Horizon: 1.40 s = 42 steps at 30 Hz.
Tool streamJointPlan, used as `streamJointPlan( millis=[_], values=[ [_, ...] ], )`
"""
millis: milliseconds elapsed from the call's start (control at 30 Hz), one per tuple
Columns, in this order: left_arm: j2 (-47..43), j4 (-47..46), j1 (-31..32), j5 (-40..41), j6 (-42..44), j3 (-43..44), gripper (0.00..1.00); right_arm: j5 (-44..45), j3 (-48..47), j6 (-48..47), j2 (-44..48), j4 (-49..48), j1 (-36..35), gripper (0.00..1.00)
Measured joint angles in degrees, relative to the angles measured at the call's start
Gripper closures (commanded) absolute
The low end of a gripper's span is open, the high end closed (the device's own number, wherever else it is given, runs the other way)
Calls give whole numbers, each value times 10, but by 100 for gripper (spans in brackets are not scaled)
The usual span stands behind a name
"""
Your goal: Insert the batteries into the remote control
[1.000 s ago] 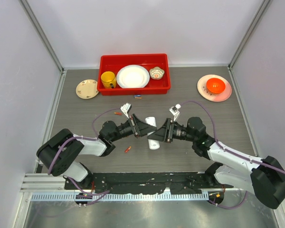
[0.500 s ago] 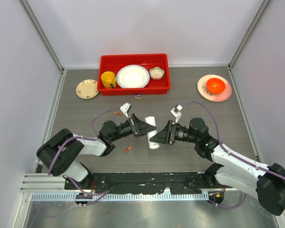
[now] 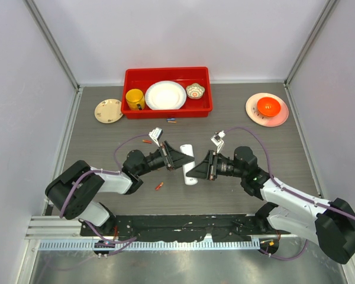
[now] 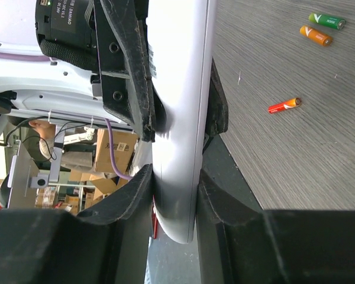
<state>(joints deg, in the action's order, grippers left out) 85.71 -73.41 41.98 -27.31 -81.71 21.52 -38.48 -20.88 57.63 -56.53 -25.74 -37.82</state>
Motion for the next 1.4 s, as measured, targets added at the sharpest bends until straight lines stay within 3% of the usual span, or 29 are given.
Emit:
streamJointPlan(
  millis=[67, 133, 167, 200, 267, 467, 633, 733, 767, 867, 933, 1033, 1067, 1133, 1167, 1200, 1267, 1400],
  values=[
    [0, 1, 0, 0, 1, 0, 100, 0, 0, 0, -2, -1, 0, 96],
    [0, 1, 0, 0, 2, 0, 100, 0, 0, 0, -1, -2, 0, 76],
    [0, 1, 0, 0, 2, 0, 100, 0, 0, 0, -1, -2, 0, 60],
    [0, 1, 0, -1, 2, 0, 100, 0, 0, 0, -1, -2, 0, 55],
    [0, 2, 0, 0, 3, 0, 100, 3, 0, 0, 2, -1, 0, 48],
    [0, -1, 0, 0, -2, 0, 100, 20, -1, -3, 9, 10, 4, 45],
    [0, -1, 0, -1, -2, 0, 100, 27, -1, 0, 8, 5, 12, 46],
    [-1, -1, 0, -1, -3, 0, 100, 28, -1, 6, 3, -6, 14, 59],
    [-1, 0, 0, -1, -2, 0, 100, 28, -2, 9, 0, -10, 15, 72],
    [-1, -1, -1, 1, 0, 0, 100, 18, -4, 16, -10, -28, 16, 96],
    [-2, -5, -3, 1, -2, 0, 100, 3, -5, 29, -23, -45, 18, 99],
    [-2, -4, -5, 2, 0, 0, 82, -13, -5, 35, -36, -63, 22, 99],
    [-2, -4, -5, 1, 0, 0, 69, -17, -5, 35, -37, -64, 24, 99],
    [-2, -5, -6, 0, -1, 0, 59, -22, -12, 26, -36, -47, 25, 99],
    [-2, -5, -8, -2, -3, 0, 31, -22, -20, 18, -33, -29, 25, 99],
    [-2, -4, -9, -1, -4, 0, 11, -23, -31, 3, -30, -4, 25, 99],
    [-3, -7, -17, 1, -10, 1, 0, -22, -54, -27, -19, 58, 23, 99],
    [-14, -5, -40, 14, -15, 1, 0, 10, -112, -99, 7, 206, 23, 99]
  ],
)
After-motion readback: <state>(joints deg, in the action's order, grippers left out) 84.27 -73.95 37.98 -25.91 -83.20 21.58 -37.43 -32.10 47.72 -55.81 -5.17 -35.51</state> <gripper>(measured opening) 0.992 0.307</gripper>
